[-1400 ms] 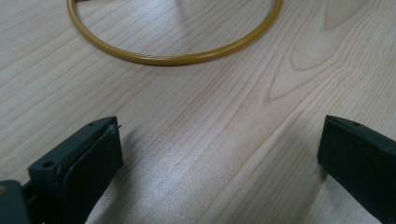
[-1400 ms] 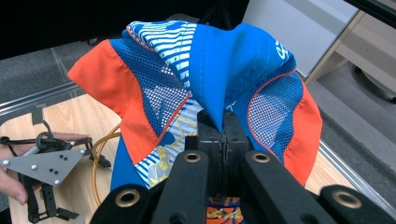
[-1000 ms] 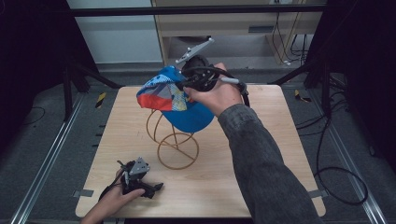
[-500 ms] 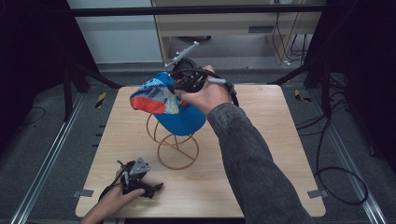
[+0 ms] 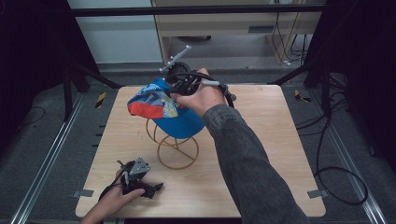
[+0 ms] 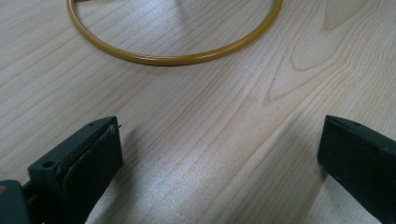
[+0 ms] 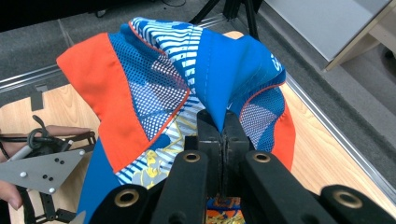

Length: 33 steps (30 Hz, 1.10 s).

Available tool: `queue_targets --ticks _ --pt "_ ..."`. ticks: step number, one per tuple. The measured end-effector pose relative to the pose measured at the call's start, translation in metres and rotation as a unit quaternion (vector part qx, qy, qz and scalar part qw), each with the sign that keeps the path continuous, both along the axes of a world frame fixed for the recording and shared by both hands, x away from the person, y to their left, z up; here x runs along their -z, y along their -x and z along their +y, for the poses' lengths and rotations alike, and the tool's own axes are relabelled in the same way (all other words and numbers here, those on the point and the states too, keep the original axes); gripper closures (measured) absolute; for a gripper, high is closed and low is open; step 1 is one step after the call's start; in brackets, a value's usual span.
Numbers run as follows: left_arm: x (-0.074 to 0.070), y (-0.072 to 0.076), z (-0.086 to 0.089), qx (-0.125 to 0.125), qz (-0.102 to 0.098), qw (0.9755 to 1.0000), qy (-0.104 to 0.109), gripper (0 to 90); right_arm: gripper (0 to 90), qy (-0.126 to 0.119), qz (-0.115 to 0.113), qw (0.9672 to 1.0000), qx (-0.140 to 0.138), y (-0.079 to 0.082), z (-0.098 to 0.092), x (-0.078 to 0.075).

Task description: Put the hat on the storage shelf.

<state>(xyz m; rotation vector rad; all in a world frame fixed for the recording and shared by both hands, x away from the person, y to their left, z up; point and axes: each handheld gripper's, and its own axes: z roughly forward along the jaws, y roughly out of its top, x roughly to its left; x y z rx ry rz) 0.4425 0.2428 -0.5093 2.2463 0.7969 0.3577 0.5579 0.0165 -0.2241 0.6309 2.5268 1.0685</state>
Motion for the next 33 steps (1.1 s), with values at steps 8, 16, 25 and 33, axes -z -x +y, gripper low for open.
queue_targets --ticks 8,16,25,33 --pt "0.000 0.000 0.000 0.000 0.000 1.0000 0.000 0.0 89.2 0.012 0.006 0.9998 -0.012 0.001 0.011 0.008" --pt "0.000 0.000 0.000 0.000 0.000 1.0000 0.001 0.0 88.3 0.009 0.016 0.9997 -0.017 0.002 0.013 0.014" --pt "0.000 0.000 0.000 0.000 0.000 1.0000 0.001 0.0 87.1 0.011 0.018 0.9995 -0.022 0.003 0.015 0.017" --pt "0.000 0.000 0.000 0.000 0.000 1.0000 0.001 0.0 83.3 0.007 0.018 0.9997 -0.018 0.003 0.014 0.018"
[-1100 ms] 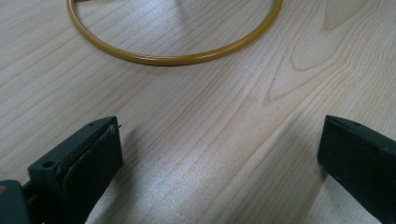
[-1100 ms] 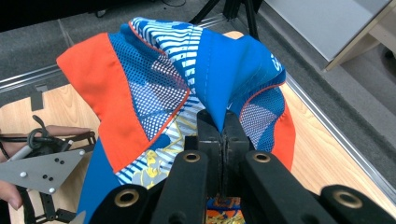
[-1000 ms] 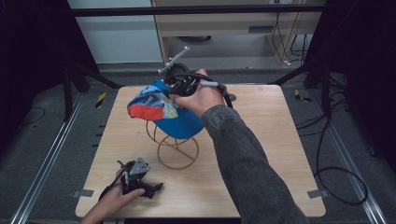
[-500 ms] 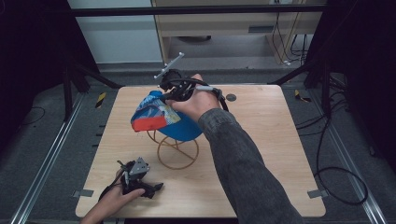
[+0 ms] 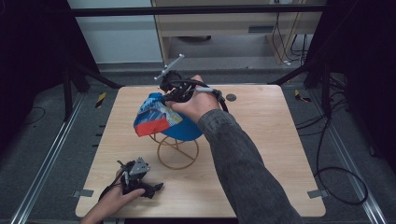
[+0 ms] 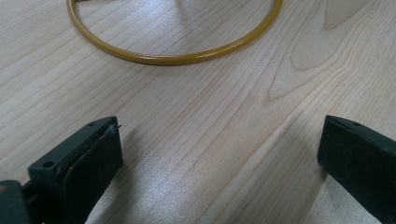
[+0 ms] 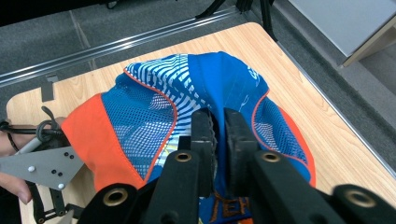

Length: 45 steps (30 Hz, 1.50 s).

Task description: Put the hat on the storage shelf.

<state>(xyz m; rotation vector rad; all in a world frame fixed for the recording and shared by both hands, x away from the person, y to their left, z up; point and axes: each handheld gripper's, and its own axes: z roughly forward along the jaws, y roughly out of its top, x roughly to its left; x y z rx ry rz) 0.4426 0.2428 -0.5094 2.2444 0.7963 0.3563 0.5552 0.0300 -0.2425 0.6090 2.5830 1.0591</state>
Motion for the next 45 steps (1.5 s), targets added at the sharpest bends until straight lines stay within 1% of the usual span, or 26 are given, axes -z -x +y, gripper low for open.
queue_targets --ticks 4,5,7,8,10,11,15,17,19,20,24,26,29,32,36,40,41,42,43,45 --pt "0.000 0.000 0.000 0.000 0.000 1.0000 0.000 0.0 78.7 -0.001 0.000 1.0000 0.003 0.000 -0.001 0.000" --pt "0.000 0.000 0.000 0.000 0.000 1.0000 0.000 0.0 75.8 -0.002 -0.001 1.0000 0.005 0.001 -0.002 0.001" --pt "0.000 0.000 0.000 0.000 0.000 1.0000 0.000 0.0 74.7 -0.002 -0.001 1.0000 0.005 0.001 -0.002 0.001" --pt "0.000 0.000 0.000 0.000 0.000 1.0000 0.001 0.0 70.1 -0.002 -0.001 1.0000 0.007 0.001 -0.003 0.001" --pt "0.000 0.000 0.000 0.000 0.000 1.0000 0.000 0.0 66.2 -0.004 -0.003 1.0000 0.008 0.002 -0.003 0.001" --pt "0.000 0.000 0.000 0.000 0.000 1.0000 0.000 0.0 66.2 -0.004 -0.003 1.0000 0.008 0.002 -0.003 0.001" --pt "0.000 0.000 0.000 0.000 0.000 1.0000 0.000 0.0 55.6 -0.011 -0.003 0.9998 0.015 0.005 -0.006 0.001" --pt "0.000 0.000 0.000 0.000 0.000 1.0000 0.000 0.0 54.0 -0.012 -0.002 0.9998 0.016 0.005 -0.007 0.001" --pt "0.000 0.000 0.000 0.000 0.000 1.0000 0.000 0.0 50.5 -0.015 -0.001 0.9997 0.019 0.006 -0.009 0.001" --pt "0.000 0.000 0.000 0.000 0.000 1.0000 0.000 0.0 47.4 -0.017 0.000 0.9997 0.019 0.007 -0.010 0.001" --pt "0.000 0.000 0.000 0.000 0.000 1.0000 0.000 0.0 44.5 -0.018 -0.001 0.9996 0.019 0.008 -0.011 0.001" --pt "0.000 0.000 0.000 0.000 0.000 1.0000 0.000 0.0 40.4 -0.016 0.001 0.9997 0.021 0.009 -0.011 0.002" --pt "0.000 0.000 0.000 0.000 0.000 1.0000 0.000 0.0 39.1 -0.018 0.002 0.9996 0.022 0.009 -0.012 0.003" --pt "0.000 0.000 0.000 0.000 0.000 1.0000 0.000 0.0 35.5 -0.018 0.003 0.9996 0.022 0.010 -0.012 0.003" --pt "0.000 0.000 0.000 0.000 0.000 1.0000 0.000 0.0 27.4 -0.026 0.002 0.9993 0.025 0.013 -0.013 0.002" --pt "0.000 0.000 0.000 0.000 0.000 1.0000 0.000 0.0 20.7 -0.025 0.001 0.9992 0.031 0.015 -0.014 0.002" --pt "0.000 0.000 0.000 0.000 0.000 1.0000 0.000 0.0 18.3 -0.029 0.002 0.9990 0.033 0.015 -0.016 0.002" --pt "0.000 0.000 0.000 -0.001 0.000 1.0000 0.000 0.0 18.3 -0.029 0.002 0.9990 0.033 0.015 -0.016 0.002" --pt "0.000 0.000 -0.001 -0.001 0.001 1.0000 0.001 0.0 15.9 -0.031 0.002 0.9989 0.035 0.016 -0.018 0.003" --pt "0.000 0.000 -0.001 -0.001 0.001 1.0000 0.001 0.0 14.3 -0.035 0.001 0.9988 0.036 0.018 -0.021 0.005"
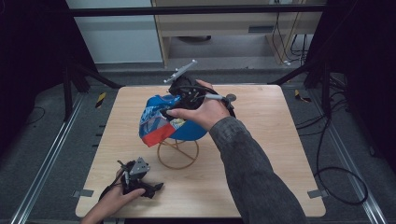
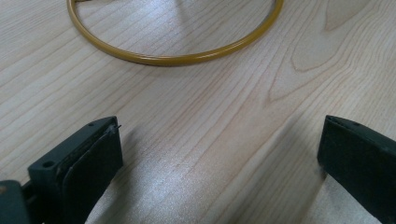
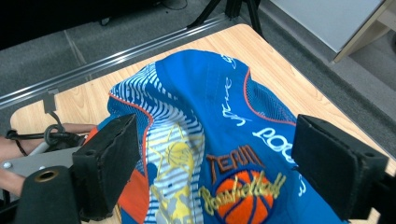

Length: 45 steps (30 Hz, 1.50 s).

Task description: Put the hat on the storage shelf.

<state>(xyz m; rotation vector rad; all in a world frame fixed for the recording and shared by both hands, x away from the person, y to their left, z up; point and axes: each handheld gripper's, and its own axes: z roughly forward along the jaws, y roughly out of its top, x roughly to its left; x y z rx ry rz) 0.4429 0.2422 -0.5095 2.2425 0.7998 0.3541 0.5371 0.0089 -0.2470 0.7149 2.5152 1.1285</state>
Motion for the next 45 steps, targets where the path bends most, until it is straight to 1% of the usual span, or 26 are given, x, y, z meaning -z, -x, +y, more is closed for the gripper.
queue_targets --ticks 1,2,4,6,8,9,10,11,12,18,25,28,29,30,31,32,36,38,40,42,44,45 --pt "0.000 0.000 0.000 0.000 0.000 1.0000 0.000 0.0 14.3 0.000 0.000 1.0000 0.000 0.000 0.000 0.000" --pt "0.000 0.000 0.000 0.000 0.000 1.0000 0.000 0.0 12.1 0.002 0.000 1.0000 0.002 0.001 -0.003 0.002" --pt "0.000 0.000 0.000 -0.001 -0.002 1.0000 -0.001 0.0 10.5 0.000 -0.001 1.0000 0.004 0.002 -0.006 0.003" --pt "0.000 0.000 0.000 -0.001 -0.001 1.0000 -0.001 0.0 10.0 -0.002 -0.004 1.0000 0.005 0.003 -0.008 0.002" --pt "0.000 0.000 0.000 -0.001 -0.001 1.0000 -0.001 0.0 8.3 -0.006 -0.005 0.9999 0.009 0.005 -0.014 0.002" --pt "0.000 0.000 0.000 -0.001 -0.001 1.0000 -0.001 0.0 8.3 -0.006 -0.005 0.9999 0.009 0.005 -0.014 0.002" --pt "0.000 0.000 0.000 -0.001 -0.001 1.0000 -0.001 0.0 7.3 -0.006 -0.009 0.9999 0.008 0.007 -0.019 0.002" --pt "0.000 0.000 0.000 -0.001 -0.001 1.0000 -0.001 0.0 7.3 -0.006 -0.009 0.9999 0.008 0.007 -0.019 0.002" --pt "0.000 0.000 0.000 0.000 -0.001 1.0000 -0.001 0.0 7.0 -0.013 -0.010 0.9998 0.012 0.009 -0.023 0.001" --pt "0.000 0.000 0.000 0.001 -0.001 1.0000 -0.001 0.0 6.3 -0.017 -0.017 0.9996 0.016 0.011 -0.034 0.002" --pt "0.000 0.000 0.000 0.001 -0.001 1.0000 -0.001 0.0 6.3 -0.025 -0.018 0.9992 0.024 0.013 -0.048 0.002" --pt "0.000 0.000 0.000 0.000 -0.001 1.0000 -0.002 0.0 5.9 -0.030 -0.024 0.9989 0.028 0.015 -0.057 0.003" --pt "0.000 0.000 0.000 0.000 -0.001 1.0000 -0.002 0.0 5.9 -0.030 -0.024 0.9989 0.028 0.015 -0.057 0.003" --pt "0.000 0.000 0.000 0.000 -0.001 1.0000 -0.002 0.0 5.2 -0.033 -0.026 0.9984 0.038 0.016 -0.062 0.004" --pt "0.000 0.000 0.000 0.000 0.000 1.0000 -0.001 0.0 5.2 -0.033 -0.026 0.9984 0.038 0.016 -0.062 0.004" --pt "0.000 0.000 -0.001 -0.001 0.000 1.0000 0.000 0.0 4.4 -0.041 -0.026 0.9976 0.049 0.017 -0.067 0.008" --pt "0.000 -0.001 -0.001 -0.001 -0.001 1.0000 -0.002 0.0 4.5 -0.045 -0.027 0.9971 0.056 0.018 -0.074 0.011" --pt "0.000 -0.001 -0.001 -0.001 -0.001 1.0000 -0.002 0.0 4.6 -0.046 -0.028 0.9970 0.057 0.022 -0.081 0.010" --pt "0.000 -0.001 -0.001 -0.001 -0.001 1.0000 -0.002 0.0 4.6 -0.047 -0.029 0.9968 0.057 0.023 -0.083 0.010" --pt "0.000 0.000 -0.001 -0.001 -0.001 1.0000 -0.002 0.0 5.3 -0.049 -0.031 0.9959 0.069 0.026 -0.091 0.010" --pt "0.000 0.000 -0.001 -0.001 -0.001 1.0000 -0.002 0.0 5.4 -0.048 -0.031 0.9959 0.071 0.027 -0.094 0.011" --pt "0.000 0.000 -0.001 -0.001 0.000 1.0000 0.000 0.0 7.0 -0.043 -0.034 0.9956 0.076 0.028 -0.101 0.011"
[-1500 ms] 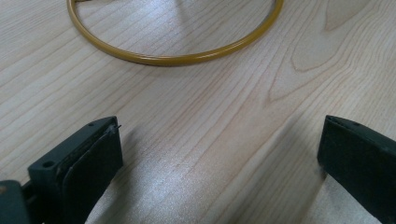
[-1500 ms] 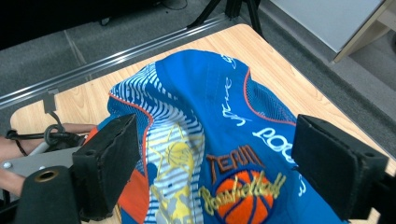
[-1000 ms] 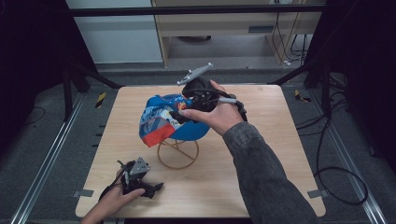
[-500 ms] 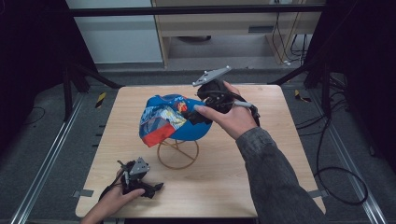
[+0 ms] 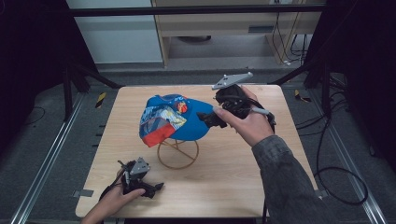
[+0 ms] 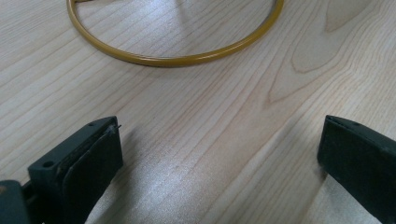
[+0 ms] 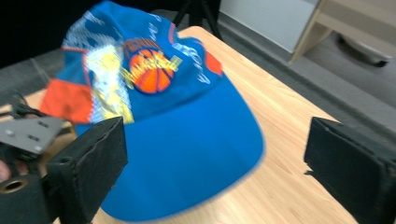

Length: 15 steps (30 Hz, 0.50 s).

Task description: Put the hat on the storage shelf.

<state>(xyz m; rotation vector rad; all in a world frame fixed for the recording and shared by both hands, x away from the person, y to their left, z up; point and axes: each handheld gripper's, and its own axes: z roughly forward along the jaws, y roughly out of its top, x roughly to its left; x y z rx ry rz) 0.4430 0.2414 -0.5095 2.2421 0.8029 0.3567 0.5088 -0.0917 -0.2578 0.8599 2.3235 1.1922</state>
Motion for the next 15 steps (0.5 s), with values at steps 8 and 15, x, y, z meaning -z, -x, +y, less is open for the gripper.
queue_targets --ticks 8,15 --pt "0.000 0.000 0.000 -0.001 -0.001 1.0000 0.001 0.0 8.1 0.011 -0.026 0.9991 0.034 0.008 -0.028 0.002" --pt "0.000 0.001 0.000 -0.002 -0.002 1.0000 0.001 0.0 8.3 0.020 -0.029 0.9980 0.052 0.017 -0.060 0.015"
